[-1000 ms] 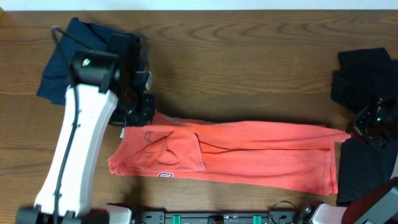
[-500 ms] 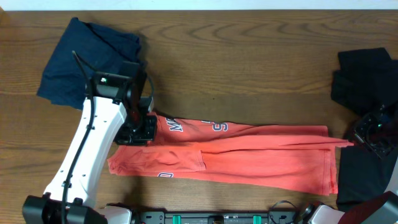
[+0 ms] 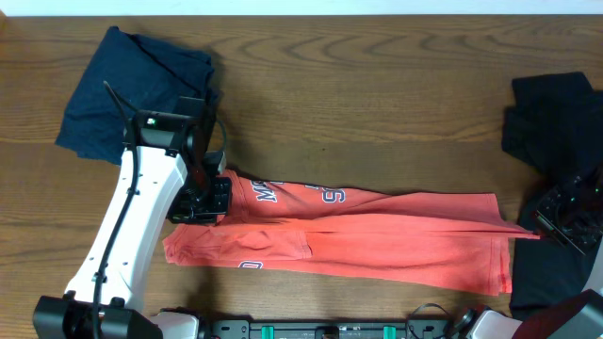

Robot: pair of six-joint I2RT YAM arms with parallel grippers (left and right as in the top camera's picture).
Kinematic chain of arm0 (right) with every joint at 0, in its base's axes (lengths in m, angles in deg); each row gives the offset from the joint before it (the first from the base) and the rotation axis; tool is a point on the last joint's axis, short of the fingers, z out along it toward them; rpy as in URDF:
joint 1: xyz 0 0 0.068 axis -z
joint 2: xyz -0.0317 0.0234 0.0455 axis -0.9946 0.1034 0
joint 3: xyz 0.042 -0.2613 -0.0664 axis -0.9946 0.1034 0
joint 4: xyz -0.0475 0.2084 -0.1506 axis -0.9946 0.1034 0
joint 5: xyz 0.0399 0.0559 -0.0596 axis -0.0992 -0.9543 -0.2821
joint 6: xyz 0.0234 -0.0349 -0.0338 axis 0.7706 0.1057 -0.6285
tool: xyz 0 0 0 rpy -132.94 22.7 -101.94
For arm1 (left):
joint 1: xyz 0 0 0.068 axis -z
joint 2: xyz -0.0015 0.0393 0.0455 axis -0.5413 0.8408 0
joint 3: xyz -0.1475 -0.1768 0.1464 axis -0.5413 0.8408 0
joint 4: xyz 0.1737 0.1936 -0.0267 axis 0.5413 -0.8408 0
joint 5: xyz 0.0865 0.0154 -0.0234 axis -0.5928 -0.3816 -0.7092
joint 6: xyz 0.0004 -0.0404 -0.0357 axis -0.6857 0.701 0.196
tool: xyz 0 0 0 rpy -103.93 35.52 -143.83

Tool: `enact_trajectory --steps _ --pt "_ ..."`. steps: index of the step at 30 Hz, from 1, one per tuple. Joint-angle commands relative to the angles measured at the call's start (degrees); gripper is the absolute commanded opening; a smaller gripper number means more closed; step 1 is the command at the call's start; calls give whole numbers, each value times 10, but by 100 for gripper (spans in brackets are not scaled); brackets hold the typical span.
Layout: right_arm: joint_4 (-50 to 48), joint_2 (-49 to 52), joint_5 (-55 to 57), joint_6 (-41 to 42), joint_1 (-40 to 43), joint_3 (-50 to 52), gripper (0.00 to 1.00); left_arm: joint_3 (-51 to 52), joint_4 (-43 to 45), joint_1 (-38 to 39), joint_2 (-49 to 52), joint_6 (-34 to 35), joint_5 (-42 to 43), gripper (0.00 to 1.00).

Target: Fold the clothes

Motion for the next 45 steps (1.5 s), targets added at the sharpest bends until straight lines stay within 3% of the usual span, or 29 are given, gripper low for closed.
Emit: enact_trajectory --steps 1,3,6,10,15,19,26,29,34,37,40,45 --pt "-6 -6 30 10 5 19 1 16 -5 -3 -1 5 -14 6" --pt "-13 -6 32 15 5 32 8 24 -5 -3 -1 5 -14 6" --pt "-19 -6 35 15 5 40 41 29 -10 -3 -1 5 -13 8" --pt "-28 -6 36 16 5 40 52 29 -24 -3 -1 5 -13 40" --pt "-46 -6 13 24 4 40 57 29 -24 -3 -1 5 -14 45" --pt "-68 -6 -46 -3 3 40 56 29 -5 -3 -1 3 -14 48" --pt "-78 -6 -70 -11 2 40 55 57 45 -6 -1 7 -36 48" --pt "-78 -6 -70 -11 2 40 55 99 69 -21 -1 42 -61 49" --pt "-78 -6 -78 -11 2 40 56 140 125 -63 -1 68 -45 48" --pt "-81 -6 -78 -11 2 40 56 152 178 -81 -1 63 6 45" --pt "-82 -6 -78 -11 2 40 57 160 221 -73 -1 30 49 44" --pt "-82 -6 -78 -11 2 40 57 186 265 -40 0 26 49 45"
